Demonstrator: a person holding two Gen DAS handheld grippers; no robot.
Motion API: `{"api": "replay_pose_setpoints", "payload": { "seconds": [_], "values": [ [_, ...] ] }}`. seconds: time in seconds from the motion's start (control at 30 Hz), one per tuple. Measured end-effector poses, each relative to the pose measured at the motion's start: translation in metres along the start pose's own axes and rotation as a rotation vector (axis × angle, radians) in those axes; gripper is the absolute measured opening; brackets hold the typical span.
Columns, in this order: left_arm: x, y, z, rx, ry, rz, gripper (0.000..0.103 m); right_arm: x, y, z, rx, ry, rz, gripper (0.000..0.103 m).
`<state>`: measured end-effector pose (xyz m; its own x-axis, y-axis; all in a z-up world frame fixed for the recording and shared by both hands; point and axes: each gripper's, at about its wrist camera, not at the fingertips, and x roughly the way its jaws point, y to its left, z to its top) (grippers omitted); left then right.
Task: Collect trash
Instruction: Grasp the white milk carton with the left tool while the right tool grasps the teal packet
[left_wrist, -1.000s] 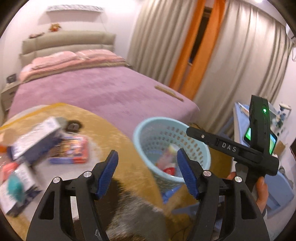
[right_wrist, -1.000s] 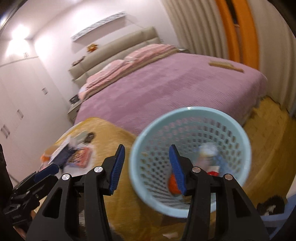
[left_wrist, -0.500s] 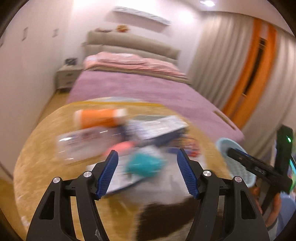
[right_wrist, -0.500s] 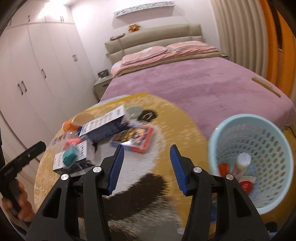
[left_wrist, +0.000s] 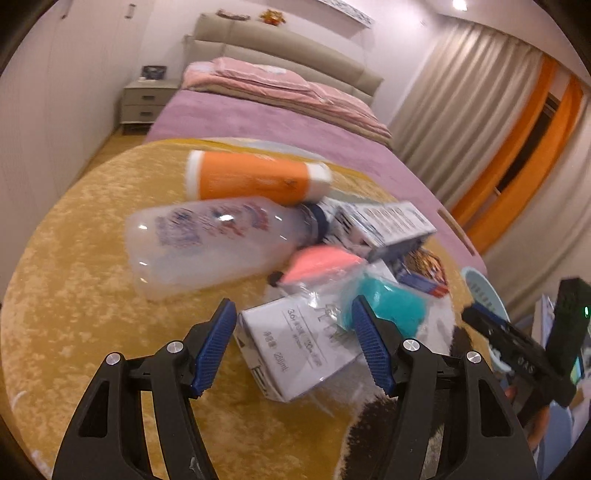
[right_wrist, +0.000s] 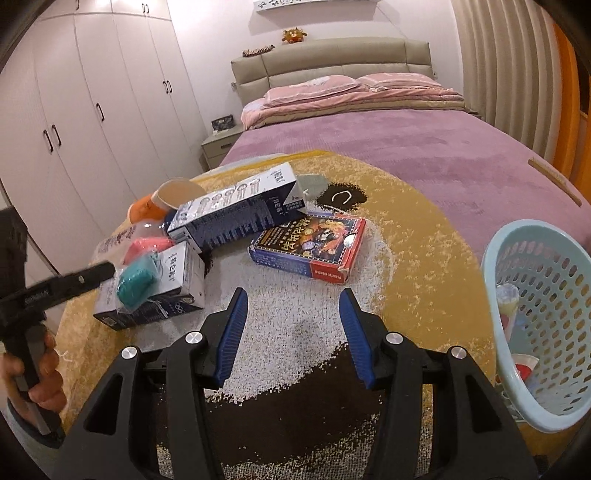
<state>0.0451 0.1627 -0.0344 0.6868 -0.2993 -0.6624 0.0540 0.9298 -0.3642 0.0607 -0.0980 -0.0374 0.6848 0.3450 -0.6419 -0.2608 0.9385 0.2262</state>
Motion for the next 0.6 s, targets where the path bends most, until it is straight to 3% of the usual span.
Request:
{"api": "replay_pose_setpoints", "payload": {
  "seconds": [0.17,0.27,0.33,0.47,0.53,0.6],
  "values": [
    [-0.009,-0.027,-0.024,0.111,0.072,-0.126,0.062,-0.001,-0.006,0.001,0.028,-0.007,0.011,0.048],
    [-0.013,-0.045,-0.038,0.175,0.103,-0.165,0.062,-0.004,-0.008,0.001,0.037,-0.019,0.015,0.048],
    [-0.013,-0.056,-0.045,0.223,0.107,-0.151,0.064,-0.006,-0.009,0.0,0.044,-0.029,0.017,0.048],
    [-0.004,-0.07,-0.045,0.303,0.071,-0.002,0.081,-0.009,-0.011,0.001,0.053,-0.037,0.041,0.048],
    [0.003,-0.075,-0.045,0.326,0.084,0.008,0.081,-0.012,-0.009,0.003,0.052,-0.039,0.069,0.048],
    [0.009,-0.082,-0.045,0.339,0.081,0.021,0.081,-0.013,-0.005,0.006,0.054,-0.041,0.1,0.057]
  ]
}}
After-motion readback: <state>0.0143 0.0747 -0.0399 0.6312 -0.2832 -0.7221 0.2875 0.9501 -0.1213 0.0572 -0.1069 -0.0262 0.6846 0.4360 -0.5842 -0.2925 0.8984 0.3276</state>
